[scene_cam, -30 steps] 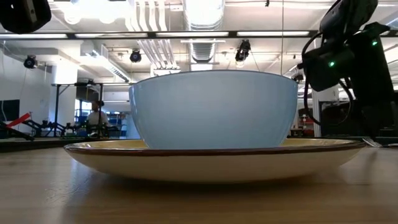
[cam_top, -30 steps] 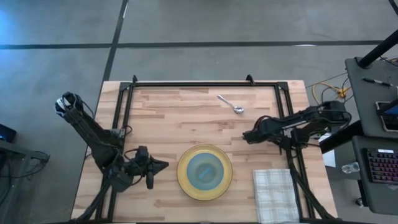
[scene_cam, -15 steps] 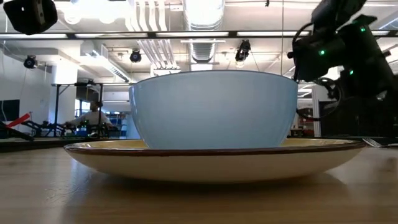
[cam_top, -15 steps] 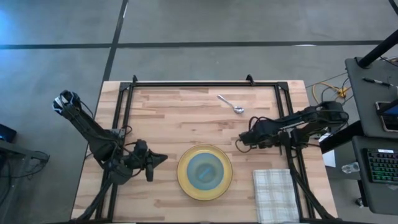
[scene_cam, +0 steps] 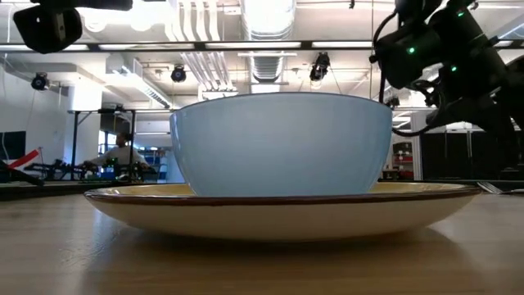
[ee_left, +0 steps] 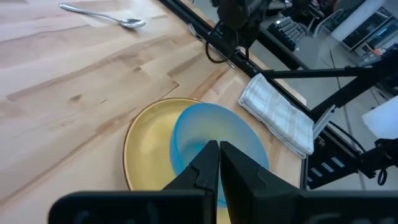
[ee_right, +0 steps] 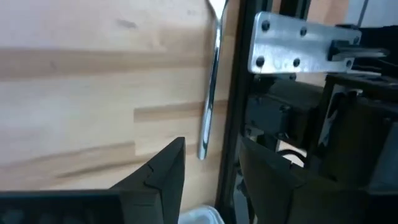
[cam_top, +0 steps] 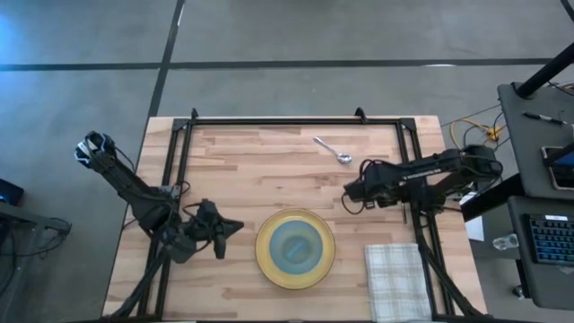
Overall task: Set table place
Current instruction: Move the silver fork to the right side of the yellow plate on the table
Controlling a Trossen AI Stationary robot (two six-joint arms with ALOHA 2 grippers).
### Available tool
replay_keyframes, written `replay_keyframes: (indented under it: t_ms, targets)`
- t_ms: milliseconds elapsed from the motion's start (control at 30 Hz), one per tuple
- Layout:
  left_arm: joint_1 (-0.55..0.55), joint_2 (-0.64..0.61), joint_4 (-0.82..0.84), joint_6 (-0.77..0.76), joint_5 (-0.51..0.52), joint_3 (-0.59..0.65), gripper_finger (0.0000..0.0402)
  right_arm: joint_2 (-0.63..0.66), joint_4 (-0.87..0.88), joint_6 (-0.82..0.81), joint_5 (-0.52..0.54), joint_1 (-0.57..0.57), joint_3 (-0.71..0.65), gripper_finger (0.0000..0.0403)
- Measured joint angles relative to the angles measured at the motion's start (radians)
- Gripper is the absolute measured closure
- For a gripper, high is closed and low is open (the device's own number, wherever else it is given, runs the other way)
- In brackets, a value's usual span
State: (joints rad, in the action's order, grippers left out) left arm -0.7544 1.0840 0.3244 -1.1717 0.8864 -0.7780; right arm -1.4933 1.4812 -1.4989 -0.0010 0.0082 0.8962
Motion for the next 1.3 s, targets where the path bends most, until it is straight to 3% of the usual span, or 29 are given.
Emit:
replay_keyframes:
  t_ms: [267,533,667,833,967,1133,1300]
  targets:
    - [0.032,0.000,0.000,0.005,-0.047,0.000,0.0402,0.001,-0.087,0.197,-0.007,-0.140,-0.022,0.0293]
    - [0.035,0.000,0.000,0.007,-0.071,0.000,0.0402,0.002,-0.253,0.360,0.002,-0.266,0.010,0.0387]
    - [0.037,0.000,0.000,0.006,-0.080,0.000,0.0402,0.002,-0.184,0.444,0.006,-0.352,0.033,0.0394]
    - [0.057,0.000,0.007,0.004,-0.086,0.000,0.0402,0.002,-0.067,0.535,0.107,-0.421,0.117,0.0394]
    - [0.094,0.000,0.025,0.003,-0.115,0.000,0.0402,0.000,-0.025,0.610,0.107,-0.515,0.162,0.0394]
    - [0.138,0.000,0.027,0.004,-0.159,0.000,0.0402,-0.032,0.010,0.695,0.102,-0.636,0.150,0.0394]
    - [0.161,0.000,0.027,0.007,-0.174,0.000,0.0402,-0.072,0.013,0.726,0.104,-0.685,0.105,0.0394]
